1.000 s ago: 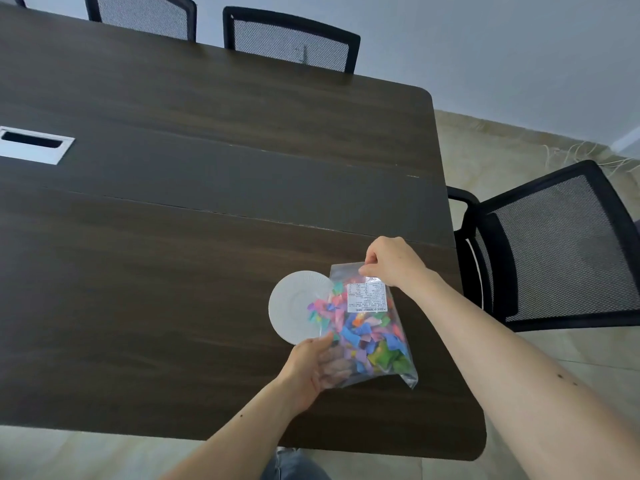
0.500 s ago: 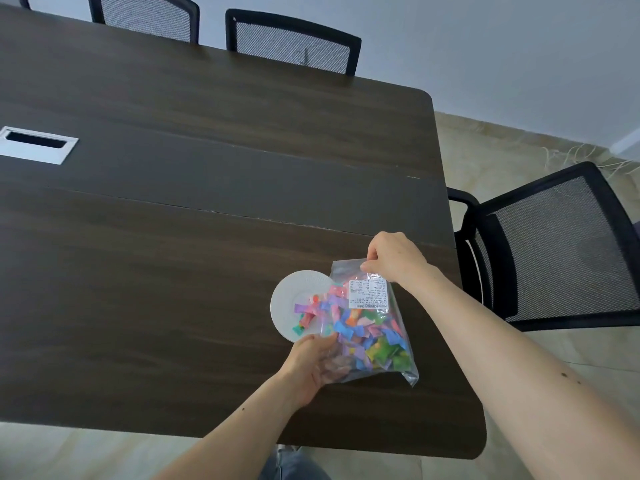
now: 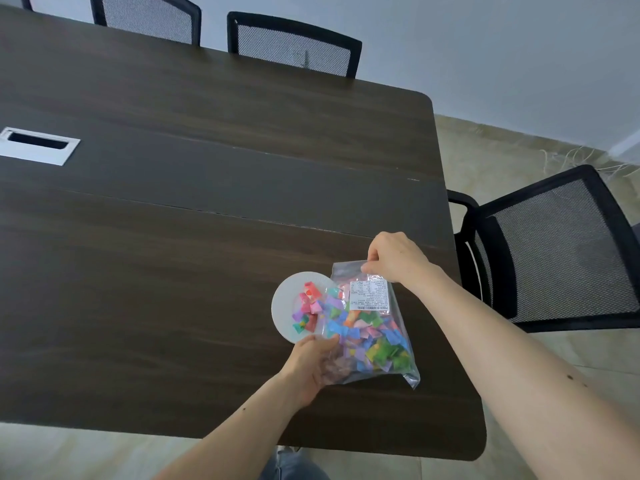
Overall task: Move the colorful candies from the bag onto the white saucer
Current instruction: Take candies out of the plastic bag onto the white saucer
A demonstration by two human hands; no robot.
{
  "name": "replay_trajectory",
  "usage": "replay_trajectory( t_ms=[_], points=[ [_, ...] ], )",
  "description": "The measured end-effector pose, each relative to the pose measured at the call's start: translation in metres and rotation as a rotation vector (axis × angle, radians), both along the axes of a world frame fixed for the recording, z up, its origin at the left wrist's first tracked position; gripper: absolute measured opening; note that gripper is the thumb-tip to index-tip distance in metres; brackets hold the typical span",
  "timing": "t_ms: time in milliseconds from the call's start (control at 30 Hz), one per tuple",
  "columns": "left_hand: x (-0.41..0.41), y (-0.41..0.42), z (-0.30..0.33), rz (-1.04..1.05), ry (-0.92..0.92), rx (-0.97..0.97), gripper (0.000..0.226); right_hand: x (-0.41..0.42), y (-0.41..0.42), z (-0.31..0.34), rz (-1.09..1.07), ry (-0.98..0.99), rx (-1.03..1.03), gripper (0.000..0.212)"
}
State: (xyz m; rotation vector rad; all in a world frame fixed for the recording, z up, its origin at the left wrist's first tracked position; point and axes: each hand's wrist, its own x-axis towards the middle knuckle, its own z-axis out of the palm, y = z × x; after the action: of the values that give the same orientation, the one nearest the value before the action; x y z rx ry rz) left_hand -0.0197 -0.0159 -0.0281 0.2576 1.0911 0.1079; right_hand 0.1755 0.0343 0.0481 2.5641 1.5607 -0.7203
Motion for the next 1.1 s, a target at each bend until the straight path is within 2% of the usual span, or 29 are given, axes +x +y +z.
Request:
replay_trajectory(
  t_ms=[367, 500, 900, 1100],
  points=[
    [-0.002, -0.002, -0.007, -0.030, -0.005, 0.002, 0.038, -0.003, 0.002, 0.005, 0.005, -0.019, 0.003, 0.019],
    [0.000, -0.003, -0.006, -0.048, -0.010, 0.008, 0.029, -0.002, 0.001, 0.006, 0.000, -0.041, -0.013, 0.019],
    [0.000, -0.005, 0.000, -0.096, -0.022, 0.026, 0.036, 0.001, -0.001, 0.009, -0.019, -0.060, -0.026, 0.019],
    [0.001, -0.005, 0.006, -0.107, -0.030, 0.026, 0.029, 0.003, -0.004, 0.012, -0.032, -0.065, -0.033, 0.019]
  ],
)
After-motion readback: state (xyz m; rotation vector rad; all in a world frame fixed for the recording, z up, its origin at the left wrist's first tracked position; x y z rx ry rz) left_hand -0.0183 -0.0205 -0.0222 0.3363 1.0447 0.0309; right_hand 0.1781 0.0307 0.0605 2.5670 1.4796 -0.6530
